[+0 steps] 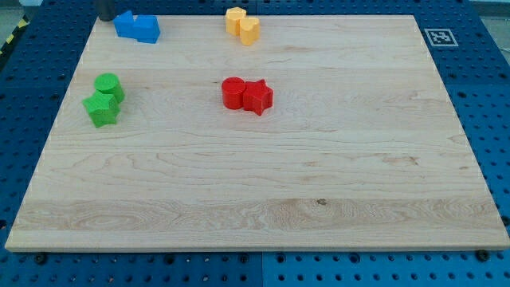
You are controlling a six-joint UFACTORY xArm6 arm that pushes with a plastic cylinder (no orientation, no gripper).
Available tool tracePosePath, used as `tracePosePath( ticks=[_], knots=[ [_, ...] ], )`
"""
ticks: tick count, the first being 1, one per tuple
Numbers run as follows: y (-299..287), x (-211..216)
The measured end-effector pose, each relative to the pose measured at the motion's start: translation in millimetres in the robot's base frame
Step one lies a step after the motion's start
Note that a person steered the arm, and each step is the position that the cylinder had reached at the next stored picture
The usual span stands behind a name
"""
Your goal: Separate the blue cube
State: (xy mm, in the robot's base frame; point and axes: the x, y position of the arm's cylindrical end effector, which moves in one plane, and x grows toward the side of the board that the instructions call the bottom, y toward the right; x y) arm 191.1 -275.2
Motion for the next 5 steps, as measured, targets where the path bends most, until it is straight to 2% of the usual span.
tracePosePath(
  ticks=[2, 4, 5],
  knots=[
    [73.7, 0.9],
    [86.5, 4.0],
    [87.1, 19.4]
  ],
)
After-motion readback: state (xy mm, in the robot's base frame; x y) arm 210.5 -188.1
